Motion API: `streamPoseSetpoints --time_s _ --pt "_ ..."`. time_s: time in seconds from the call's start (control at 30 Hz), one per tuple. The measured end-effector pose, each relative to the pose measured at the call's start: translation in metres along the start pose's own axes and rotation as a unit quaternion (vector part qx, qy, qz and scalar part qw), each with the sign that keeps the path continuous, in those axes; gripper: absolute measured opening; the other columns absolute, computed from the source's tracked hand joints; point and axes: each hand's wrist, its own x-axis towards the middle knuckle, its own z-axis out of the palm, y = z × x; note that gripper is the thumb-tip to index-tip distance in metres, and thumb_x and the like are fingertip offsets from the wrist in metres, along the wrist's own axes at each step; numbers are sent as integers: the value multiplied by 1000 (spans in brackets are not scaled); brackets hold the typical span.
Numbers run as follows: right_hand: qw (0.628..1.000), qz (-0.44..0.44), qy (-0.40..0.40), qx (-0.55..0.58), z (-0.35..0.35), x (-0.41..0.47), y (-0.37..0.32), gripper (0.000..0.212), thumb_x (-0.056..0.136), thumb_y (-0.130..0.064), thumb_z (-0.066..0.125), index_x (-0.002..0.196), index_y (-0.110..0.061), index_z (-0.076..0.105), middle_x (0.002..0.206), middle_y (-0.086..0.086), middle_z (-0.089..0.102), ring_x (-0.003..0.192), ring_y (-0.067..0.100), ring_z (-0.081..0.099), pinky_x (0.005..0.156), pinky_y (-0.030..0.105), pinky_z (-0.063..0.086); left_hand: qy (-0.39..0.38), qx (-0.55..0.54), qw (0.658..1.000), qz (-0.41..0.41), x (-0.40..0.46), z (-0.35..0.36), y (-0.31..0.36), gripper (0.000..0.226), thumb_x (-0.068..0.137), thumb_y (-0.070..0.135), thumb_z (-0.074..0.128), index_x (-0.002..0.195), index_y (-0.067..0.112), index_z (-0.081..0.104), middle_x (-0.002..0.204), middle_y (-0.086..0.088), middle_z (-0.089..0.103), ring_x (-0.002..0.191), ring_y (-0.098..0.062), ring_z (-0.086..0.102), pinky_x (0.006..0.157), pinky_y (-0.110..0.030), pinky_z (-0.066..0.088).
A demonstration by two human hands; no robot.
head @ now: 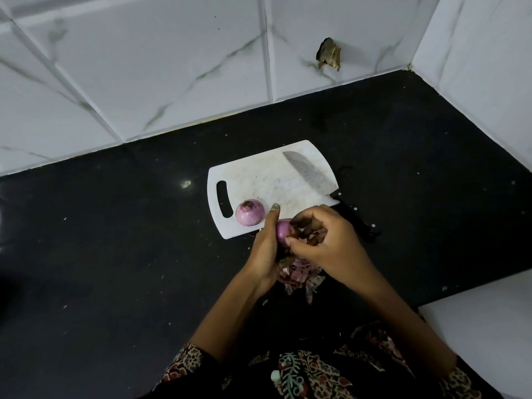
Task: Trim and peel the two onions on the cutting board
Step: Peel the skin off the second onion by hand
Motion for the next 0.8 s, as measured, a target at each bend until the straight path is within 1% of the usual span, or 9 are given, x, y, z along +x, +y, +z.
streamPoseSetpoints --time_s 0.1,0.2,0.33,0.4,0.47,0.5,0.67,0.73,0.8 --pt "999 -18 30 -9 0 1 -1 18 70 -11 77 85 -13 68 82 -8 63 70 7 63 64 21 53 -7 -7 1000 2 1 2 1 55 95 54 38 86 11 71 81 -10 73 70 -16 68 65 -25 55" --pt "998 8 56 -15 -2 4 4 9 73 -7 72 79 -12 69 72 -5 67 64 7 64 61 23 53 1 -11 1000 1 -3 6 3 54 94 55 40 85 9 66 60 -4 61 47 -9 53 44 -16 41" --pt "996 45 58 44 -3 4 6 6 81 -16 71 86 -12 72 76 -1 72 72 10 69 68 27 56 11 -9 1000 -4 -2 7 2 57 95 57 36 99 8 63 69 -6 63 55 -10 57 50 -16 45" --pt "997 48 45 51 0 1 3 16 78 -23 75 91 -14 71 84 -2 70 76 8 68 70 24 55 15 2 1000 2 -1 6 2 62 95 58 35 100 4 66 83 -13 71 73 -19 65 68 -26 54" --pt "998 41 37 34 3 0 0 23 73 -22 79 93 -15 69 87 -2 68 76 7 66 67 20 54 24 7 1000 6 -2 7 4 65 94 58 37 101 1 69 96 -18 73 90 -28 68 88 -39 53" --pt "998 41 36 24 3 0 0 25 71 -20 79 92 -15 68 86 -2 68 75 7 66 66 20 54 21 12 1000 8 -3 7 5 64 94 57 38 100 2 70 95 -18 73 90 -28 69 90 -40 52" --pt "996 68 16 57 -2 1 1 27 63 -22 77 89 -16 70 76 0 71 69 12 69 64 28 57 2 11 1000 17 -2 5 2 50 96 51 39 77 14 68 65 -5 67 61 -15 62 69 -29 50" --pt "996 67 8 58 -3 1 1 22 66 -15 78 88 -15 71 75 0 72 69 14 70 65 31 59 5 11 1000 9 -2 3 1 52 96 51 39 90 9 70 72 -9 67 61 -15 62 62 -24 52" --pt "997 62 9 53 -1 2 1 17 70 -8 77 85 -15 72 74 -1 72 68 11 69 64 28 57 7 -1 1000 -2 -4 2 2 54 97 51 38 103 6 68 75 -10 69 58 -14 63 54 -20 51"
